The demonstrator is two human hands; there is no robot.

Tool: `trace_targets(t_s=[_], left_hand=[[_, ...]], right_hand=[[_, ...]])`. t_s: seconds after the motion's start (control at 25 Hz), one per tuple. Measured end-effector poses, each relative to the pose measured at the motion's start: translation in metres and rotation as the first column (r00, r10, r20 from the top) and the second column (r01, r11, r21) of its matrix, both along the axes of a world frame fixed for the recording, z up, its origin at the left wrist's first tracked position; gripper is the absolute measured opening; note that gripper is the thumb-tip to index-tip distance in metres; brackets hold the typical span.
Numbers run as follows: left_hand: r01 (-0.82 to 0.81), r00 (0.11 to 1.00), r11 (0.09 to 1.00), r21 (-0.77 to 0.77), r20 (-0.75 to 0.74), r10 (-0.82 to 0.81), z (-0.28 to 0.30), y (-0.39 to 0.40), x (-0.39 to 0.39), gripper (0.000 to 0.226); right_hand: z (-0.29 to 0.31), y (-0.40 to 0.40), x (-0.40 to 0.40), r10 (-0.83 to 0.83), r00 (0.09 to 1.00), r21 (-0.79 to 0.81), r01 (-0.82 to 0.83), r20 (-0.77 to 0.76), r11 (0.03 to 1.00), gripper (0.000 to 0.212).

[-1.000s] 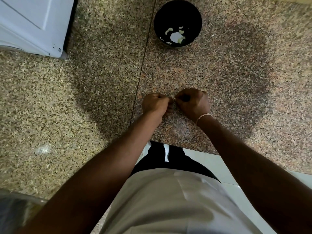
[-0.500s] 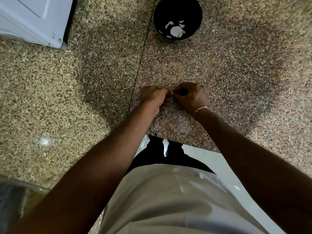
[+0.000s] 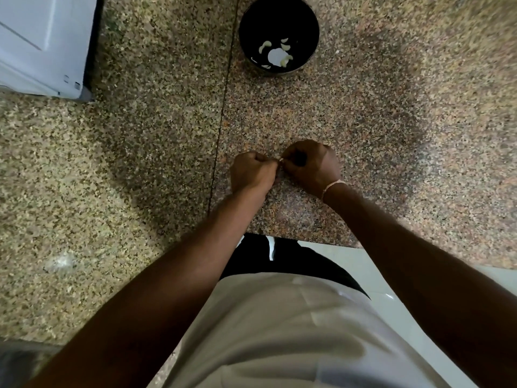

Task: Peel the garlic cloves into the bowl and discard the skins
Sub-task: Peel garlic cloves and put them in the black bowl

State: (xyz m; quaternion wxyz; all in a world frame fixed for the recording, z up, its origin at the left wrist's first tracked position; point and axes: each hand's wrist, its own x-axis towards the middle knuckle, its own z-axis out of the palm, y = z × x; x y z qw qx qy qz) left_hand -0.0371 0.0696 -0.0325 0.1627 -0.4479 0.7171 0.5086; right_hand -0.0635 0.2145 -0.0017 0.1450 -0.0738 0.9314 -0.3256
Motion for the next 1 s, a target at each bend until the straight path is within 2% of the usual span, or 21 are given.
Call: trace_targets(t_s=[0.12, 0.32, 0.52, 0.68, 1.0], left_hand=[[0.048, 0.997, 0.999, 0.016, -0.068, -0.047, 0.010, -0.002, 0.003, 0.004], [0.118, 0.986, 0.972, 0.205, -0.142, -0.090, 0.023, -0.008, 0.007, 0.014], [0.188, 0.964, 0.938, 0.291, -0.236, -0.120, 0.035, -0.016, 0.013, 0.021], [0.202, 0.956, 0.901, 0.384, -0.277, -0.096, 0.045, -0.021, 0.017, 0.014], [0.222, 0.947, 0.887, 0.405, -0.306, -0.097, 0.058, -0.018, 0.021, 0.010]], right_hand=[[0.002, -0.001, 0.008, -0.005, 1.000, -0.025, 0.004, -0.019, 1.000, 0.006], [0.009, -0.003, 0.021, -0.067, 0.994, -0.066, 0.061, -0.084, 0.996, 0.013], [0.014, -0.001, 0.028, -0.081, 0.988, -0.135, 0.064, -0.130, 0.989, 0.011], [0.019, 0.001, 0.030, -0.129, 0.984, -0.196, 0.104, -0.123, 0.975, 0.014], [0.029, 0.004, 0.032, -0.130, 0.982, -0.293, 0.086, -0.135, 0.952, 0.018]])
